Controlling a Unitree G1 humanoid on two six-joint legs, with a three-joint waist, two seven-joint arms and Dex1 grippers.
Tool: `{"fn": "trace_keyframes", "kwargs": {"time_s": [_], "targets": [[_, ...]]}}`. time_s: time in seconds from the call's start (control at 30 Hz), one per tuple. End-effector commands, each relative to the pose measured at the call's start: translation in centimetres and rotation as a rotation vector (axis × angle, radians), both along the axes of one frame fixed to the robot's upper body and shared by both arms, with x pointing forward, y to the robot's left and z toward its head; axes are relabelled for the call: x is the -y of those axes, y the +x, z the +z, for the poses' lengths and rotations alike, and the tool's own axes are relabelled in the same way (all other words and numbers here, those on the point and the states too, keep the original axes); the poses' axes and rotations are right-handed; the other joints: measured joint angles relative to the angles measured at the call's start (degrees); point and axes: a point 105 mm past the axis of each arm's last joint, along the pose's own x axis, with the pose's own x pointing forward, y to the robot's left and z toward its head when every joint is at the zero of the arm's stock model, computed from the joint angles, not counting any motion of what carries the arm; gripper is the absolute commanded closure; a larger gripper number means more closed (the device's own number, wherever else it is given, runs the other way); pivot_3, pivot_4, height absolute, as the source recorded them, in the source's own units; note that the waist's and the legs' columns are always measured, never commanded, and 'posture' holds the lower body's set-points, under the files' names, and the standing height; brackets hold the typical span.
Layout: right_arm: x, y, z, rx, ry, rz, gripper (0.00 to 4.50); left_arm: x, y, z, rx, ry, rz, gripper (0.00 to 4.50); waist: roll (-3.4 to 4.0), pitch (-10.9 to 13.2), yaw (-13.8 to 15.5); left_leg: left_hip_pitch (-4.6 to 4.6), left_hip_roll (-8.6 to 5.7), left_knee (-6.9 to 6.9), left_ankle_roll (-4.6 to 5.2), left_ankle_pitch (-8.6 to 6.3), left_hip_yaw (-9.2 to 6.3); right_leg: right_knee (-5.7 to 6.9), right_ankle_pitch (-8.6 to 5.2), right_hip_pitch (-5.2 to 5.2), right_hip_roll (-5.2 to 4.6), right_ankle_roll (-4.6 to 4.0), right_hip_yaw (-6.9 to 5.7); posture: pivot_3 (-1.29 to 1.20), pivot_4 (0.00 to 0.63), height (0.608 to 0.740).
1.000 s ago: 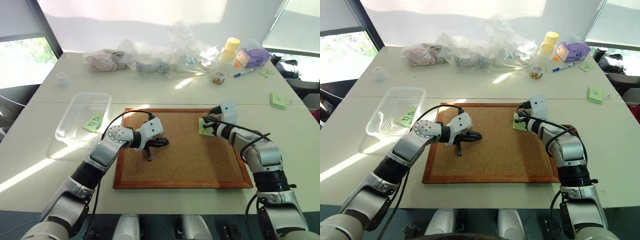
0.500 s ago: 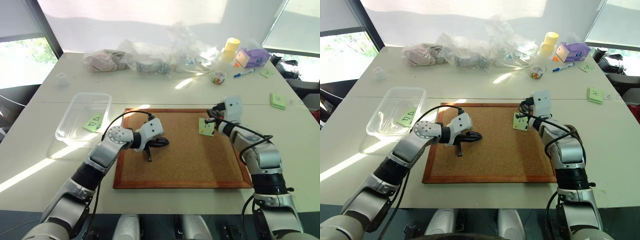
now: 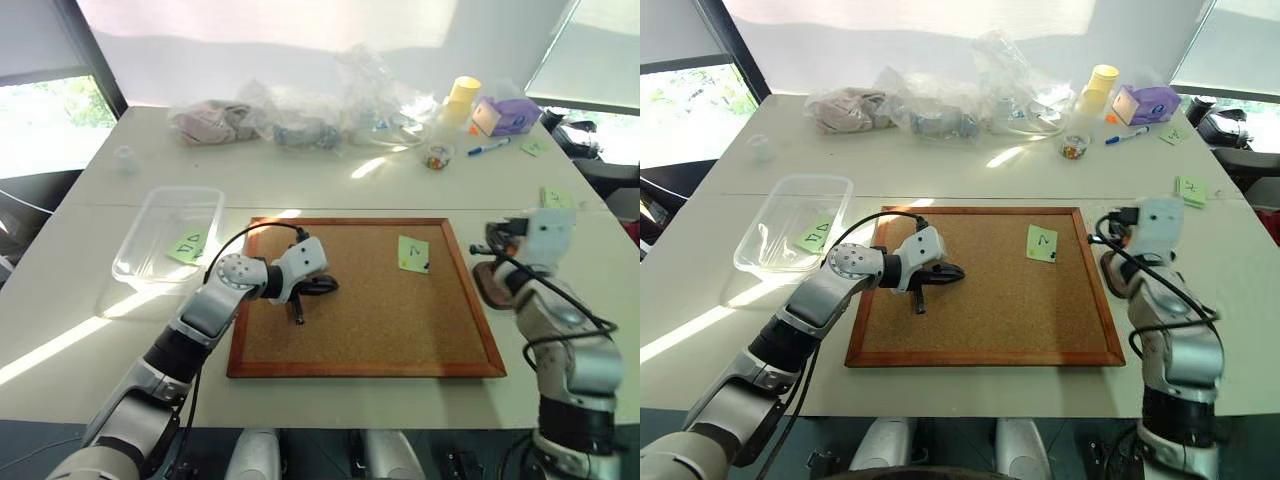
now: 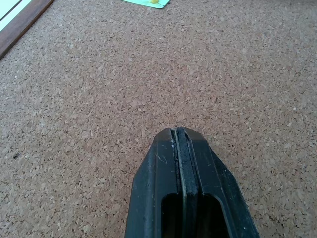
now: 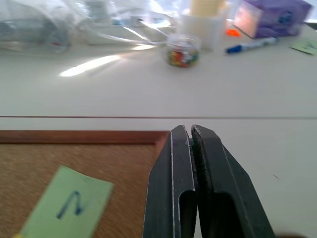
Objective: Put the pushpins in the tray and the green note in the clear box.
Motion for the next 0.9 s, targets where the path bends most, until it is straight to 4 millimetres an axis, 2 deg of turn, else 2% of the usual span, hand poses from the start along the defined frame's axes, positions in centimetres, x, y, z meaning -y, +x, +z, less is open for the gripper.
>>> {"fn": "trace_keyframes", "kwargs": {"time_s": [0.03,0.3,0.43,0.53,0.77,0.8,0.9], "targets": [[0.6,-1.2,0.5,0.02,0.014,-0.044,4.44,0.3,-0.5,-1.3,-0.044,0.021,-0.002,4.5,0.02,-0.01,-0.03,0.11,0.0,0.0,0.0,0.0,0.01,0.01,-0.01,0.08,0.02,-0.01,0.02,0.0,0.15,0.737],[2.4,-2.1,-2.4,-0.08,0.032,-0.123,4.44,1.0,-0.3,-1.3,-0.034,0.025,-0.004,4.5,0.06,-0.05,0.39,0.18,-0.03,-0.02,0.01,0.0,0.0,-0.02,-0.01,0.19,0.02,-0.02,0.08,0.0,0.15,0.737],[2.7,-2.4,-2.9,-0.082,0.026,-0.141,4.44,1.2,-0.4,-1.4,-0.028,0.031,-0.007,4.5,0.11,-0.08,0.41,0.2,-0.04,-0.02,0.01,0.0,-0.01,-0.04,-0.02,0.21,0.01,-0.03,0.09,0.0,0.15,0.737],[3.0,-2.7,-3.2,-0.091,0.021,-0.157,3.59,1.2,-0.5,-1.4,-0.03,0.027,-0.005,4.5,0.11,-0.08,0.43,0.19,-0.04,-0.02,0.01,-0.01,-0.02,-0.04,-0.02,0.21,0.01,-0.03,0.09,0.0,0.15,0.737],[3.3,-3.0,-3.3,-0.091,0.008,-0.174,0.21,0.9,-0.3,-1.3,-0.027,0.026,0.0,4.5,0.11,-0.08,0.51,0.19,-0.04,-0.02,0.01,-0.01,-0.02,-0.04,-0.02,0.21,0.01,-0.03,0.1,0.0,0.15,0.737],[3.4,-3.1,-3.4,-0.093,0.006,-0.179,0.01,0.9,-0.2,-1.3,-0.026,0.026,0.001,4.5,0.11,-0.08,0.5,0.19,-0.04,-0.02,0.01,-0.01,-0.02,-0.04,-0.02,0.21,0.01,-0.03,0.1,0.0,0.15,0.737],[3.5,-3.3,-3.4,-0.09,0.003,-0.187,0.01,0.9,-0.2,-1.3,-0.025,0.026,0.0,4.5,0.12,-0.08,0.54,0.19,-0.04,-0.02,0.01,-0.01,-0.02,-0.04,-0.02,0.21,0.01,-0.04,0.1,0.0,0.15,0.737]]}}
